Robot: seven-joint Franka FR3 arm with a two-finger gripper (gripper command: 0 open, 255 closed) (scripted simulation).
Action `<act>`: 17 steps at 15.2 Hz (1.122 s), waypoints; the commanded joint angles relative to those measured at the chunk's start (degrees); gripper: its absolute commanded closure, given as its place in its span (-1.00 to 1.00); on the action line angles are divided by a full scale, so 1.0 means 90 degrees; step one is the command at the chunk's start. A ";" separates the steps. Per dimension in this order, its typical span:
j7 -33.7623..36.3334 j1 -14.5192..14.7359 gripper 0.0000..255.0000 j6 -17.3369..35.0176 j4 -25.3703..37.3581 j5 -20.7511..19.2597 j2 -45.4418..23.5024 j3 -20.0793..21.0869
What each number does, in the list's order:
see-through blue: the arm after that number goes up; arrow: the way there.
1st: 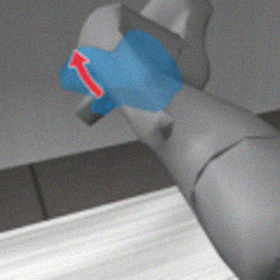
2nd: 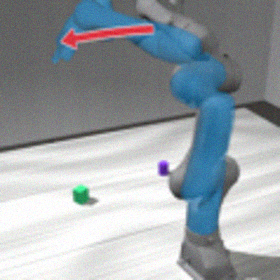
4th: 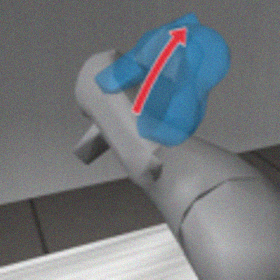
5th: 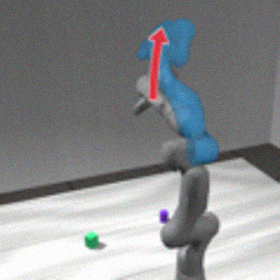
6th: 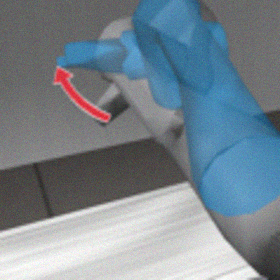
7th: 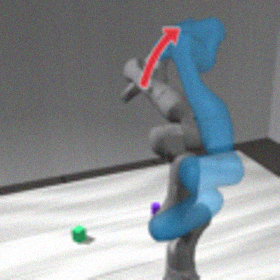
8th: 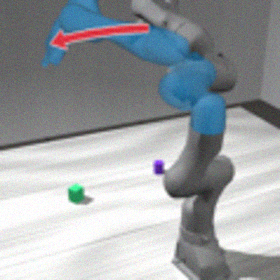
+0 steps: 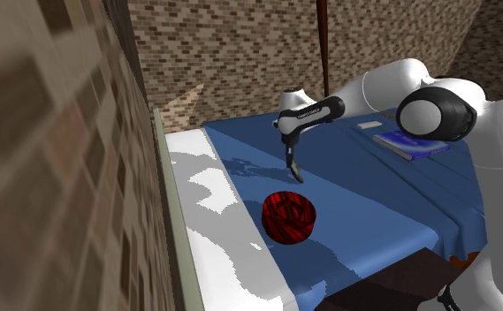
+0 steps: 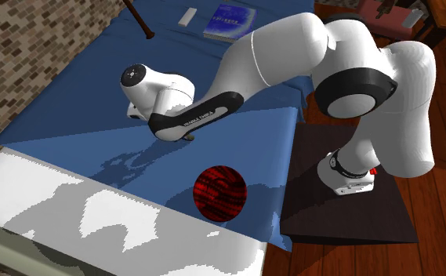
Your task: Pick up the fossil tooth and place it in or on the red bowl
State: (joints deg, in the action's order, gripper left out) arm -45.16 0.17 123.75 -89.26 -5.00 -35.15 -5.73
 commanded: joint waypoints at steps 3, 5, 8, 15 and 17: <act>-0.0028 0.0004 1.00 -0.0276 0.0115 0.0002 0.0160 -0.0003; -0.0041 0.0007 1.00 -0.0405 0.0165 0.0002 0.0239 -0.0004; -0.0062 0.0010 1.00 -0.0606 0.0262 0.0003 0.0344 -0.0007; -0.0110 0.0015 1.00 -0.1092 0.0539 0.0006 0.0556 -0.0012; -0.0125 0.0016 1.00 -0.1236 0.0634 0.0007 0.0606 -0.0013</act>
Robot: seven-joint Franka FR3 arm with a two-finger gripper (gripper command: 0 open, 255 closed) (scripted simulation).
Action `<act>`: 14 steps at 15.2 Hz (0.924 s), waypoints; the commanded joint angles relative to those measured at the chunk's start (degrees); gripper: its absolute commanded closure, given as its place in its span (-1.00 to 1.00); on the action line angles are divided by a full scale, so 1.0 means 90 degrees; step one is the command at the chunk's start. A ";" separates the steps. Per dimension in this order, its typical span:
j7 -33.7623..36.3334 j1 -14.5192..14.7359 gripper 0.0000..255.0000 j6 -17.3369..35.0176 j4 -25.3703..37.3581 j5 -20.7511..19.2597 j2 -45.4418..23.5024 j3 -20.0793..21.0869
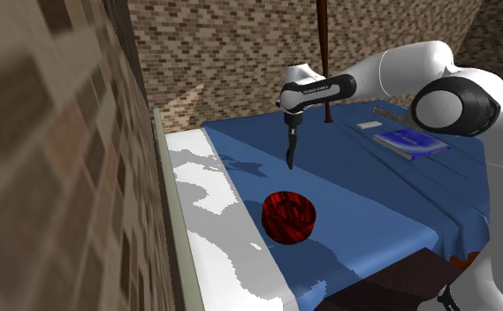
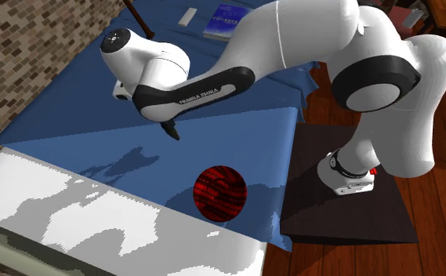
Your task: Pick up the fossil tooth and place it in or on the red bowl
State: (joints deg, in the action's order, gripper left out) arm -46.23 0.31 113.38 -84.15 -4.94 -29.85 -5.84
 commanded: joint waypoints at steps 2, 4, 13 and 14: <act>0.0106 0.0089 1.00 0.0003 -0.0232 -0.0030 0.0216 0.0016; 0.0338 0.0263 1.00 0.0165 -0.0788 -0.0088 0.0586 0.0055; 0.1475 0.0992 1.00 0.0588 -0.2695 -0.0295 0.1939 0.0362; 0.1608 0.1069 1.00 0.0612 -0.2859 -0.0309 0.2064 0.0410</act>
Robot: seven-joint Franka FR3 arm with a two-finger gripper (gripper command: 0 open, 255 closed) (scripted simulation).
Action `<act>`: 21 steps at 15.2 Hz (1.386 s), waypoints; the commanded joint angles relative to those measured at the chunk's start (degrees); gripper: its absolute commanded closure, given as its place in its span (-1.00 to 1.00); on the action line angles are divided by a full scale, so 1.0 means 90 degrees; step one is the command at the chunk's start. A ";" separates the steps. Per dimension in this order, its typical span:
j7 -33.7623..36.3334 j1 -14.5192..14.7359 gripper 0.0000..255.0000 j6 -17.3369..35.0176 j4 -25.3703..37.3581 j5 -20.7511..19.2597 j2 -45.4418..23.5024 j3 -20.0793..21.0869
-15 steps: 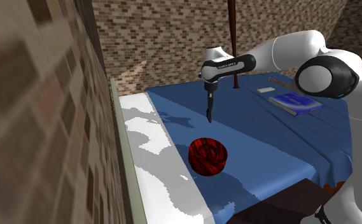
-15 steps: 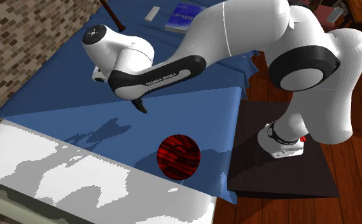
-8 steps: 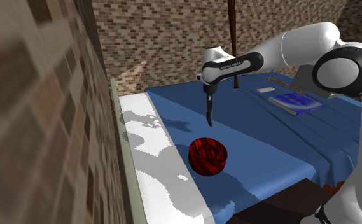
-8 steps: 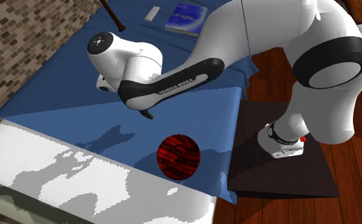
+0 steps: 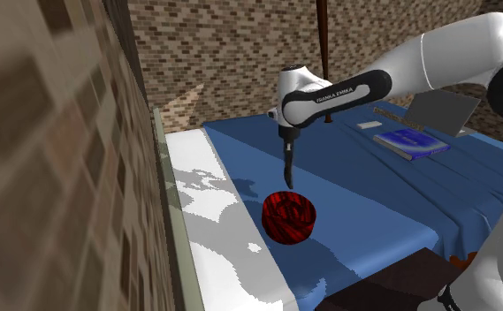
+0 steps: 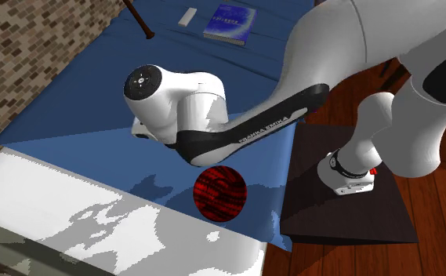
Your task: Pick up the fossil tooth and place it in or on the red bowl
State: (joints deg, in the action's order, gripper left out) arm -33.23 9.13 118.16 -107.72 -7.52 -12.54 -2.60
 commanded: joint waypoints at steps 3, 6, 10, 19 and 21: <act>0.0569 0.0316 1.00 0.0132 -0.0685 -0.0049 0.0487 0.0207; 0.0981 0.0543 1.00 0.0155 -0.1060 -0.0053 0.0789 0.0386; 0.1096 0.0609 -1.00 0.0138 -0.1098 -0.0047 0.0833 0.0445; -0.4805 -0.0399 -1.00 0.0954 -0.1418 0.0668 0.0172 0.0131; -0.4957 -0.0447 -1.00 0.1038 -0.1428 0.0679 0.0084 0.0147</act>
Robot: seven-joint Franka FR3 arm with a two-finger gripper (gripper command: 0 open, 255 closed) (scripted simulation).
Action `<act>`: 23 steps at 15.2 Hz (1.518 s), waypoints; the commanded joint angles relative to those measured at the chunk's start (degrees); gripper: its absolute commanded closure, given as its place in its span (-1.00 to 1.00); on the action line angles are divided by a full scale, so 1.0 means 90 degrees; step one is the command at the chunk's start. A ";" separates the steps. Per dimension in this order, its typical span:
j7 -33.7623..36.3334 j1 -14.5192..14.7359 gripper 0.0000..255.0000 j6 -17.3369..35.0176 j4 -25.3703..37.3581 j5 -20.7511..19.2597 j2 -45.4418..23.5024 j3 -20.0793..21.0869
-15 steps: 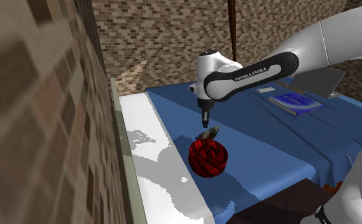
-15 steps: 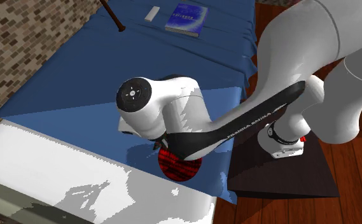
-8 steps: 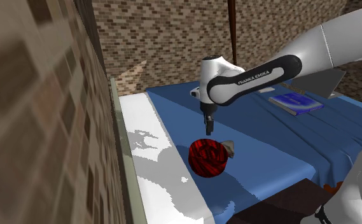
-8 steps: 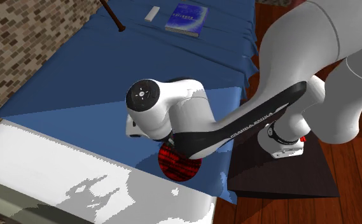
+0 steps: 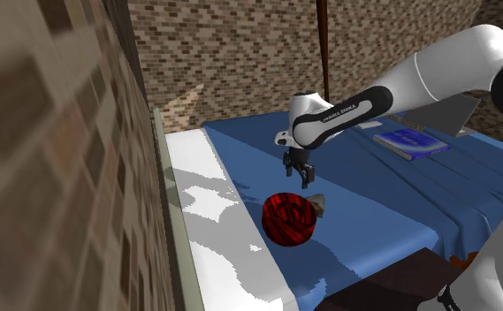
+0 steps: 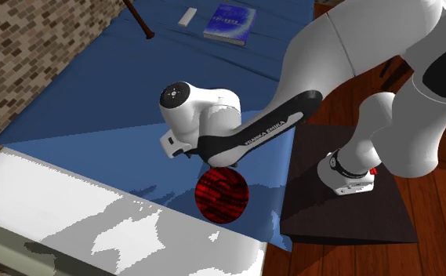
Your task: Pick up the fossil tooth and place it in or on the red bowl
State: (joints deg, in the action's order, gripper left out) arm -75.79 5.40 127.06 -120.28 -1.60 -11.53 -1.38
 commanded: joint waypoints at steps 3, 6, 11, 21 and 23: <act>-0.0228 -0.0038 -1.00 0.0287 -0.0134 0.0020 -0.0167 0.0012; -0.0228 -0.0042 -1.00 0.0568 -0.0237 0.0019 -0.0345 0.0010; -0.0228 -0.0042 -1.00 0.0568 -0.0237 0.0019 -0.0345 0.0010; -0.0227 -0.0042 1.00 0.0568 -0.0237 0.0019 -0.0345 0.0010; -0.0227 -0.0042 1.00 0.0568 -0.0237 0.0019 -0.0345 0.0010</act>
State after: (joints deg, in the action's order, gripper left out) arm -77.84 5.02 132.17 -122.41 -1.43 -14.63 -1.29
